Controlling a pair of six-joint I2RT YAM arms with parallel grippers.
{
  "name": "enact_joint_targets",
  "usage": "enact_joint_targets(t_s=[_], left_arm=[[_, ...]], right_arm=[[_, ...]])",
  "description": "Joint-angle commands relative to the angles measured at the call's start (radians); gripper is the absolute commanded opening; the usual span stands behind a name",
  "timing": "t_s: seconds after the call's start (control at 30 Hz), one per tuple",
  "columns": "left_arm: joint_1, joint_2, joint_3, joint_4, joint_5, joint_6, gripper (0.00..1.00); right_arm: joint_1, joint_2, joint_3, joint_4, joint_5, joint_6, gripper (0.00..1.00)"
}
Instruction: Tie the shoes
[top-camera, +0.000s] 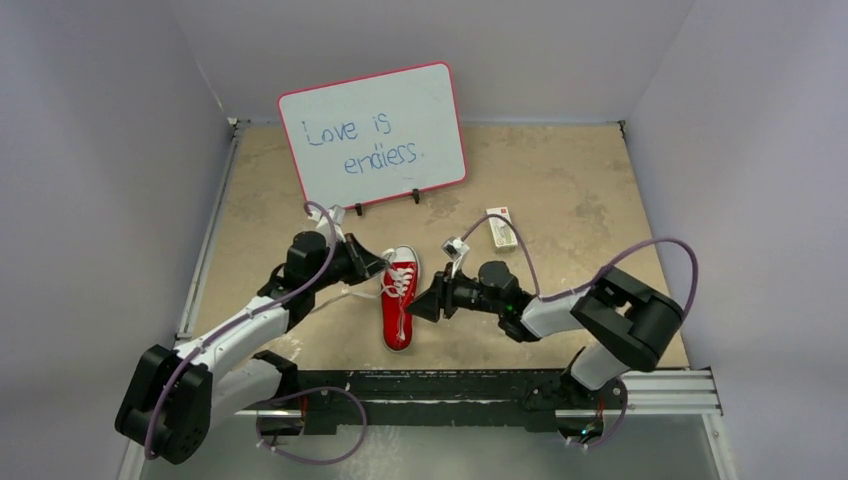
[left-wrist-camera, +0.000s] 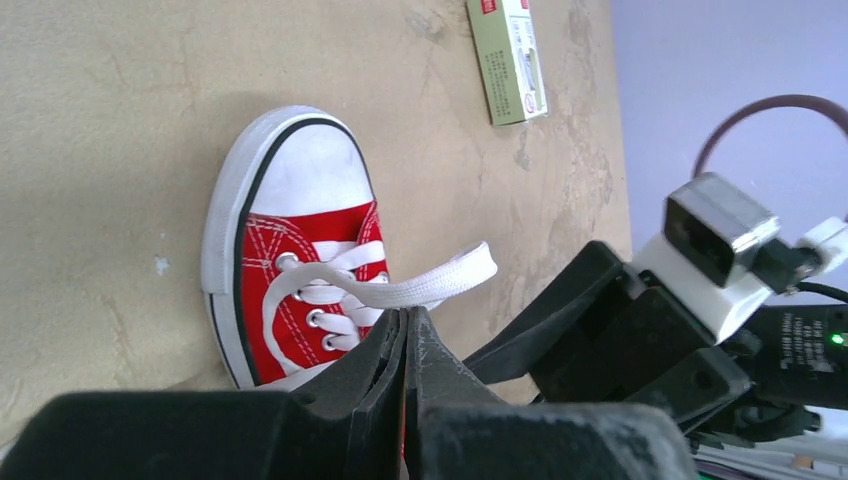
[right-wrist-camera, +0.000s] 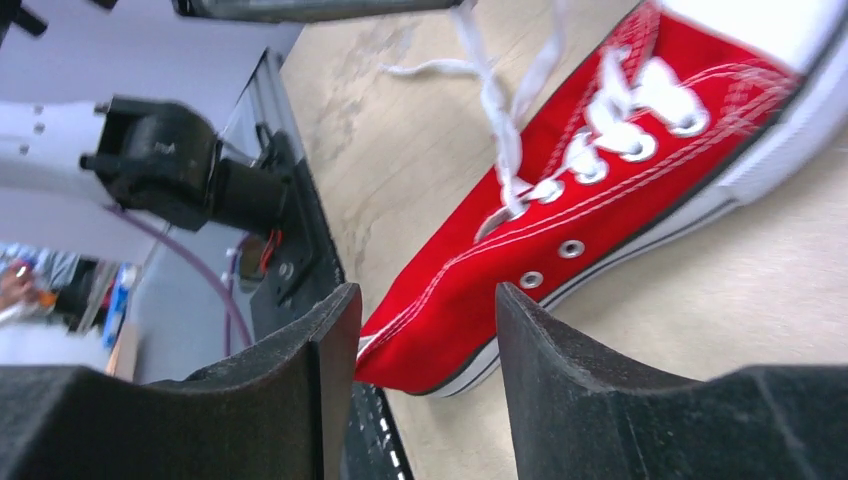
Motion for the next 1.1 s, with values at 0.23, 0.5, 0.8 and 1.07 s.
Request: enact_joint_targets(t_s=[0.23,0.5,0.8,1.07], left_arm=[[0.017,-0.098,0.006,-0.062,-0.038,0.018,0.00],[0.018,-0.107,0.017,-0.126,-0.029,0.038,0.00],[0.017,-0.093,0.071,-0.279,-0.033,0.118,0.00],[0.018,-0.095,0.065,-0.262,-0.031,0.103,0.00]], right_arm=[[-0.033,-0.173,0.279,-0.575,0.080,-0.609,0.52],[-0.033,-0.019,0.430,-0.701,-0.122,-0.857,0.43],[-0.032,0.099,0.495,-0.633,-0.136,-0.837,0.39],[-0.032,0.163,0.551,-0.638,-0.164,-0.846,0.36]])
